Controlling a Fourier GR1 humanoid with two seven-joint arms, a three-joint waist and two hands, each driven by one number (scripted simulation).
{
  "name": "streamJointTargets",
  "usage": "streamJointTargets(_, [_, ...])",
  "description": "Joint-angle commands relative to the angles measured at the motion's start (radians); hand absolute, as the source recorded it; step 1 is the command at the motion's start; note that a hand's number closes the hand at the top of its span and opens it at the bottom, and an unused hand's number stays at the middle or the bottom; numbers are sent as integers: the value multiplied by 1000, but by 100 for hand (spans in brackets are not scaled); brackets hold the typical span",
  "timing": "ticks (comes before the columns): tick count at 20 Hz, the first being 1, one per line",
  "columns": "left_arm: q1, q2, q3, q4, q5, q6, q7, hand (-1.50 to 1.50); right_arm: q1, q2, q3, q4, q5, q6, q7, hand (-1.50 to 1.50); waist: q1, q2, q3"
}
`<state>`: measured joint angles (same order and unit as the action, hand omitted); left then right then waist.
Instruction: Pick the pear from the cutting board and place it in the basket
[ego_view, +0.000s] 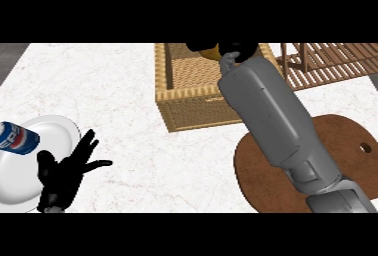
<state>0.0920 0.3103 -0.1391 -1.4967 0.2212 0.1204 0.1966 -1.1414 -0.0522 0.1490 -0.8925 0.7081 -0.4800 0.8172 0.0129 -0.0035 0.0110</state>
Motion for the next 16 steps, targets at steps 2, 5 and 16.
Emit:
streamJointTargets(2, [12, -5, -12, 90, -36, 31, 72, 0, 17, 2, 48, 47, 44, 49, -28, -150, -8, 7, -11])
streamJointTargets(5, [38, -24, -33, 58, -42, 37, 82, 0, 40, -54, 34, -37, 36, 76, -54, -150, -18, 1, -11])
streamJointTargets(16, [42, 5, 9, 53, -27, 3, 81, 0, 119, -98, -78, -214, 1, -14, -31, -150, -21, 0, -11])
